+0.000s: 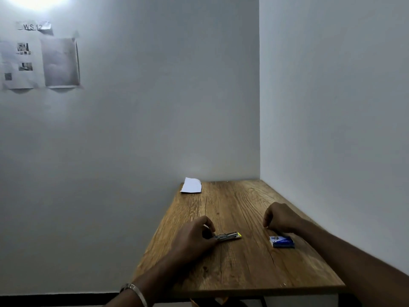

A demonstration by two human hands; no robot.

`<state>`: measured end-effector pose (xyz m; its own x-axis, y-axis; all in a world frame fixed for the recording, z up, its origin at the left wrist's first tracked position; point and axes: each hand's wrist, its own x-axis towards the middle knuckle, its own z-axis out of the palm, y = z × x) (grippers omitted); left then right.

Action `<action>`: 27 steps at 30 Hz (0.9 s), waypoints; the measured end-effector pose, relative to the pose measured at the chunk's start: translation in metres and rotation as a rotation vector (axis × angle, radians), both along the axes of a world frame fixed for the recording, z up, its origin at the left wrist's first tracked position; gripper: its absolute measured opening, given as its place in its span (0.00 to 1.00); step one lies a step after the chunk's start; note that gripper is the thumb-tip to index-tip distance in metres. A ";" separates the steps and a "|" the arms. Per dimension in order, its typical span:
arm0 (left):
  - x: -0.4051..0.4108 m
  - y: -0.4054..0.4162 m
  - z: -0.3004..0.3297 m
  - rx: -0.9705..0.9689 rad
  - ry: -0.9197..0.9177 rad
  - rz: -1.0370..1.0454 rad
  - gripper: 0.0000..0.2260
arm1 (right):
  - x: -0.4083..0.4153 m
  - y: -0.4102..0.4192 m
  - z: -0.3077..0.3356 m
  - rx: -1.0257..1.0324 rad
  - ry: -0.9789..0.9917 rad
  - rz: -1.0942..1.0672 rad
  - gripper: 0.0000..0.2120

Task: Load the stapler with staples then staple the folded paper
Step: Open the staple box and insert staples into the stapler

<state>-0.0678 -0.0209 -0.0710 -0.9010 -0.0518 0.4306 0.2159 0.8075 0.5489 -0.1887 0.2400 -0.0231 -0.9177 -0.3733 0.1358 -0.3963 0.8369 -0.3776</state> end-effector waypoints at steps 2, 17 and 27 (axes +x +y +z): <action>0.000 0.000 0.000 -0.017 0.008 -0.005 0.11 | -0.002 0.001 -0.004 -0.014 0.035 -0.004 0.08; 0.006 0.003 0.000 -0.077 0.007 0.011 0.13 | 0.044 0.033 -0.001 -0.322 0.205 0.172 0.07; 0.014 0.008 0.001 -0.135 0.182 0.102 0.20 | 0.071 0.037 -0.039 -0.253 0.144 0.230 0.11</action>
<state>-0.0535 -0.0130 -0.0695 -0.8011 -0.0700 0.5944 0.2146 0.8935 0.3944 -0.1176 0.2765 -0.0620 -0.7788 -0.5055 0.3714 -0.6270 0.6074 -0.4879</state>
